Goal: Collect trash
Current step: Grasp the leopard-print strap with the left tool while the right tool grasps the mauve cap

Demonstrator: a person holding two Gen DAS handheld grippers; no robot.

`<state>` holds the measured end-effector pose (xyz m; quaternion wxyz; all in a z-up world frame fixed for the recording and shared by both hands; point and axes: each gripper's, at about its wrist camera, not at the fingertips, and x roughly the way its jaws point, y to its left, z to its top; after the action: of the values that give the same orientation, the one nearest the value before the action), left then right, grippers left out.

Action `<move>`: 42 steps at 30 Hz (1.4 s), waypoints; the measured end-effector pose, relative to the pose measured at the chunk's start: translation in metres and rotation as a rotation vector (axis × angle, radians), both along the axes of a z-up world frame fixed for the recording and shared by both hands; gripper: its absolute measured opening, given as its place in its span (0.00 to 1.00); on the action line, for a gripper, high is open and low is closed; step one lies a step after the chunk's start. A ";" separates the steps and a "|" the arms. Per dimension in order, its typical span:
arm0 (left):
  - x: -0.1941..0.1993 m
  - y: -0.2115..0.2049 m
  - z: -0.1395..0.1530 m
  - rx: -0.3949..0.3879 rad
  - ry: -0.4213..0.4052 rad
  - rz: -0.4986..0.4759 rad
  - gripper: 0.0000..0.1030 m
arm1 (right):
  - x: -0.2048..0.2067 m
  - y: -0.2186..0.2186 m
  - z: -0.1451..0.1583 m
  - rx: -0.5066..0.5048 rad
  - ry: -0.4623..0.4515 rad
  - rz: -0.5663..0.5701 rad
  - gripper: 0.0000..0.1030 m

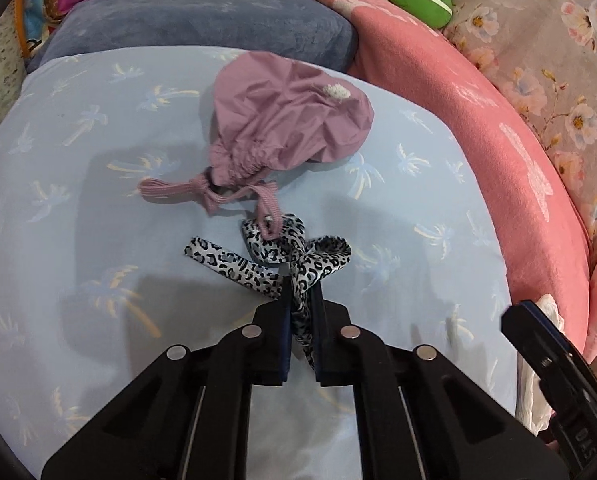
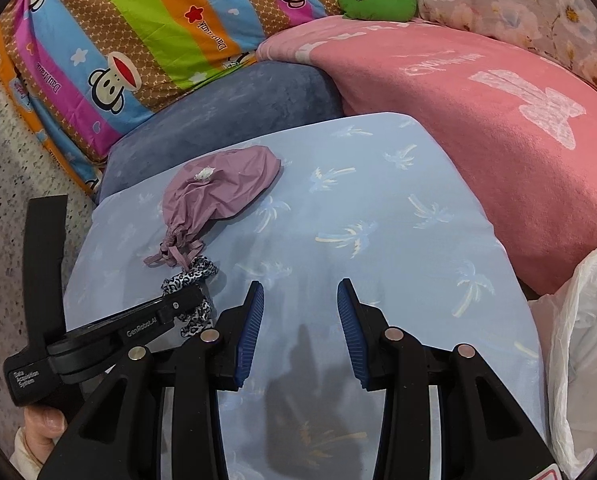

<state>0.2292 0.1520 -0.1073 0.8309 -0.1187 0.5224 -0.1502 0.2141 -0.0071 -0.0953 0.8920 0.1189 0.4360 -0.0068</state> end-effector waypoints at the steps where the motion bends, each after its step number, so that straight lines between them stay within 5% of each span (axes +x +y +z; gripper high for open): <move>1: -0.002 0.005 0.003 -0.010 -0.006 0.007 0.07 | 0.002 0.005 0.000 0.001 0.001 0.009 0.37; 16: 0.020 0.090 0.058 0.031 -0.155 0.178 0.07 | 0.064 0.082 -0.011 0.060 0.005 0.110 0.37; 31: 0.062 0.096 0.030 0.131 -0.137 0.181 0.07 | 0.149 0.111 -0.052 0.120 0.060 0.021 0.50; 37: 0.060 0.083 0.021 0.133 -0.112 0.151 0.07 | 0.148 0.104 -0.081 0.131 0.131 0.037 0.08; 42: 0.050 0.069 0.018 0.129 -0.101 0.127 0.07 | 0.129 0.097 -0.079 0.148 0.124 0.052 0.02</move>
<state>0.2789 0.2208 -0.0890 0.8699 -0.0901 0.4800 -0.0687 0.3431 0.0901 -0.1746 0.8521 0.1723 0.4924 0.0413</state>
